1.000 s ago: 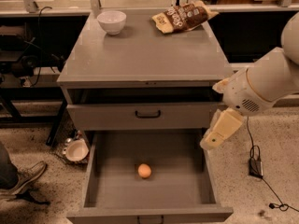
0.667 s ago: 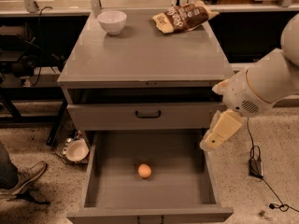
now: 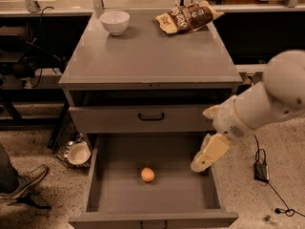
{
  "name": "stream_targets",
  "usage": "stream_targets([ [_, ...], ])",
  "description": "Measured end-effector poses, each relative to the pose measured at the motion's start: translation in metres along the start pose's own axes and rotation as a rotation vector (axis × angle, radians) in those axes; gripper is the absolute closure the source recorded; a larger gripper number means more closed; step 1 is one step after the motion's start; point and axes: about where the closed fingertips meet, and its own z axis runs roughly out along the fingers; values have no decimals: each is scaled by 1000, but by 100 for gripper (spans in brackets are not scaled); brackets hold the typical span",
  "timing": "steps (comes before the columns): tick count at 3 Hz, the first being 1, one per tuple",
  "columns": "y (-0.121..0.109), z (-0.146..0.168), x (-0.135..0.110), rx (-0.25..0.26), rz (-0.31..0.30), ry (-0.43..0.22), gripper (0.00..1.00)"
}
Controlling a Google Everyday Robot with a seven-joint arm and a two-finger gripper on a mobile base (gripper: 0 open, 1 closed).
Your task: Pick orange from middle drawer and place on counter
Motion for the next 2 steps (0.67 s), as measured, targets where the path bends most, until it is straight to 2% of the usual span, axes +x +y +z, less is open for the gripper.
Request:
stream_targets([
  [1,23,114,28,-88,93,-62,0],
  [2,17,183,40,-72,170,-116,0],
])
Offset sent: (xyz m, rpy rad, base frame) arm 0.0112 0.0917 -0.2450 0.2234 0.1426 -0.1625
